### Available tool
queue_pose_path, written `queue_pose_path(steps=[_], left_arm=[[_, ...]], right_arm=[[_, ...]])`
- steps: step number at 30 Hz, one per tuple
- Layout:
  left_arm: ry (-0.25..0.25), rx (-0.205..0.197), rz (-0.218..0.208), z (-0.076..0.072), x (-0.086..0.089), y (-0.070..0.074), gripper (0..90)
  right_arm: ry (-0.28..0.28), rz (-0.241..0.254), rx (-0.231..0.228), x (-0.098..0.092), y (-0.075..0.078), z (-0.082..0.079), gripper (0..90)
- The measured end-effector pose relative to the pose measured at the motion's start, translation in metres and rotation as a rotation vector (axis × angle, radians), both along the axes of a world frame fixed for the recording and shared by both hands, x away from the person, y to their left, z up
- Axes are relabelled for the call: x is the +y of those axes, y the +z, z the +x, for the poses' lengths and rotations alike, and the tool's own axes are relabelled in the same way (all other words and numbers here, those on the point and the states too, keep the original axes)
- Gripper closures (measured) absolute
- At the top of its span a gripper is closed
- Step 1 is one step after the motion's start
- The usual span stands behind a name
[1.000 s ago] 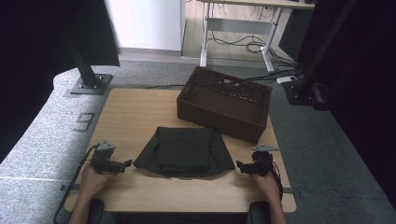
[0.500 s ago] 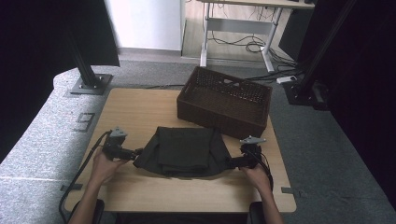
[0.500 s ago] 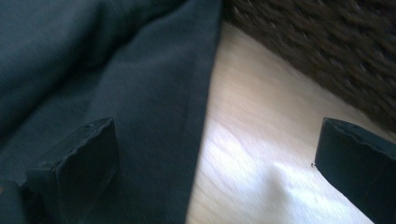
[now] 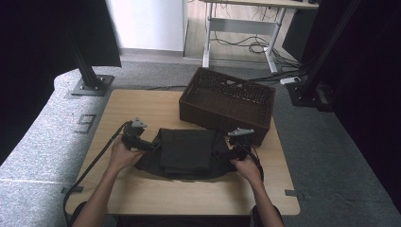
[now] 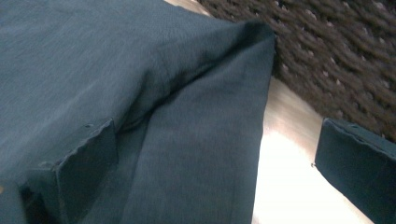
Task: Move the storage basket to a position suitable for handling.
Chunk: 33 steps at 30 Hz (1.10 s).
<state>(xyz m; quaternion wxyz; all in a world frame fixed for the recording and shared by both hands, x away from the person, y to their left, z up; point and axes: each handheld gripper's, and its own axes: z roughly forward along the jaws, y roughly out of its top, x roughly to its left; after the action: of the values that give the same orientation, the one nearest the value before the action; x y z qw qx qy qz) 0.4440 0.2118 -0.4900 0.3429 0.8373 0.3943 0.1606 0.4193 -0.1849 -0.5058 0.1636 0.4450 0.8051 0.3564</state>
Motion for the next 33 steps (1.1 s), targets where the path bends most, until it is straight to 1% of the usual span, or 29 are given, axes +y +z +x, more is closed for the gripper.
queue_pose_path(steps=[2, 5, 6, 8, 9, 10, 11, 12, 13, 14, 17, 19, 20, 21, 23, 24, 25, 26, 28, 30, 31, 32, 33], left_arm=[[-0.002, 0.003, -0.002, 0.006, -0.006, 0.000, 0.0], [0.006, 0.009, 0.008, 0.014, -0.014, -0.003, 0.0], [0.006, 0.009, 0.008, 0.014, -0.014, -0.003, 0.0], [0.006, 0.019, 0.011, 0.020, -0.020, -0.008, 0.0], [0.006, 0.019, 0.011, 0.020, -0.020, -0.008, 0.0], [0.008, 0.026, 0.014, 0.023, -0.023, -0.013, 0.0], [0.012, 0.030, 0.022, 0.024, -0.024, -0.017, 0.0], [0.014, 0.032, 0.042, 0.025, -0.026, -0.021, 0.0], [0.014, 0.032, 0.042, 0.025, -0.026, -0.021, 0.0], [0.008, 0.040, 0.062, 0.027, -0.027, -0.029, 0.0], [0.017, 0.045, 0.037, 0.027, -0.026, -0.033, 0.0], [0.015, 0.046, 0.033, 0.027, -0.025, -0.036, 0.0], [0.015, 0.046, 0.033, 0.027, -0.025, -0.036, 0.0], [0.016, 0.055, 0.025, 0.026, -0.025, -0.038, 0.0], [0.011, 0.063, 0.026, 0.026, -0.025, -0.040, 0.0], [0.007, 0.069, 0.030, 0.025, -0.025, -0.041, 0.0], [0.009, 0.075, 0.028, 0.023, -0.026, -0.042, 0.0], [0.009, 0.075, 0.028, 0.023, -0.026, -0.042, 0.0], [0.006, 0.077, 0.017, 0.021, -0.025, -0.044, 0.0], [0.013, 0.093, -0.019, 0.018, -0.022, -0.047, 0.0], [0.011, 0.101, -0.030, 0.017, -0.020, -0.048, 0.0], [0.011, 0.101, -0.030, 0.017, -0.020, -0.048, 0.0], [0.009, 0.109, -0.047, 0.014, -0.019, -0.050, 0.0]], right_arm=[[0.000, 0.003, -0.003, 0.004, 0.002, 0.004, 0.0], [-0.001, 0.006, -0.013, 0.012, 0.005, 0.011, 0.0], [0.000, 0.003, -0.014, 0.015, 0.006, 0.013, 0.0], [0.001, 0.000, -0.014, 0.020, 0.005, 0.018, 0.0], [0.001, 0.000, -0.014, 0.020, 0.005, 0.018, 0.0], [-0.003, -0.015, -0.011, 0.025, 0.002, 0.023, 0.0], [-0.005, -0.022, -0.007, 0.027, 0.001, 0.025, 0.0], [-0.005, -0.029, -0.004, 0.028, -0.002, 0.027, 0.0], [-0.005, -0.029, -0.004, 0.028, -0.002, 0.027, 0.0], [-0.008, -0.053, 0.002, 0.028, -0.010, 0.030, 0.0], [-0.008, -0.053, 0.016, 0.027, -0.020, 0.032, 0.0], [-0.010, -0.050, 0.024, 0.027, -0.025, 0.032, 0.0], [-0.010, -0.050, 0.024, 0.027, -0.025, 0.032, 0.0], [-0.017, -0.043, 0.026, 0.027, -0.028, 0.032, 0.0], [-0.018, -0.043, 0.023, 0.027, -0.030, 0.031, 0.0], [-0.024, -0.036, 0.029, 0.026, -0.031, 0.031, 0.0], [-0.038, -0.010, 0.059, 0.025, -0.034, 0.031, 0.0], [-0.038, -0.010, 0.059, 0.025, -0.034, 0.031, 0.0], [-0.043, 0.010, 0.076, 0.023, -0.035, 0.030, 0.0], [-0.051, 0.017, 0.068, 0.022, -0.037, 0.028, 0.0], [-0.052, 0.020, 0.067, 0.022, -0.038, 0.027, 0.0], [-0.052, 0.020, 0.067, 0.022, -0.038, 0.027, 0.0], [-0.050, 0.030, 0.072, 0.021, -0.038, 0.025, 0.0]])
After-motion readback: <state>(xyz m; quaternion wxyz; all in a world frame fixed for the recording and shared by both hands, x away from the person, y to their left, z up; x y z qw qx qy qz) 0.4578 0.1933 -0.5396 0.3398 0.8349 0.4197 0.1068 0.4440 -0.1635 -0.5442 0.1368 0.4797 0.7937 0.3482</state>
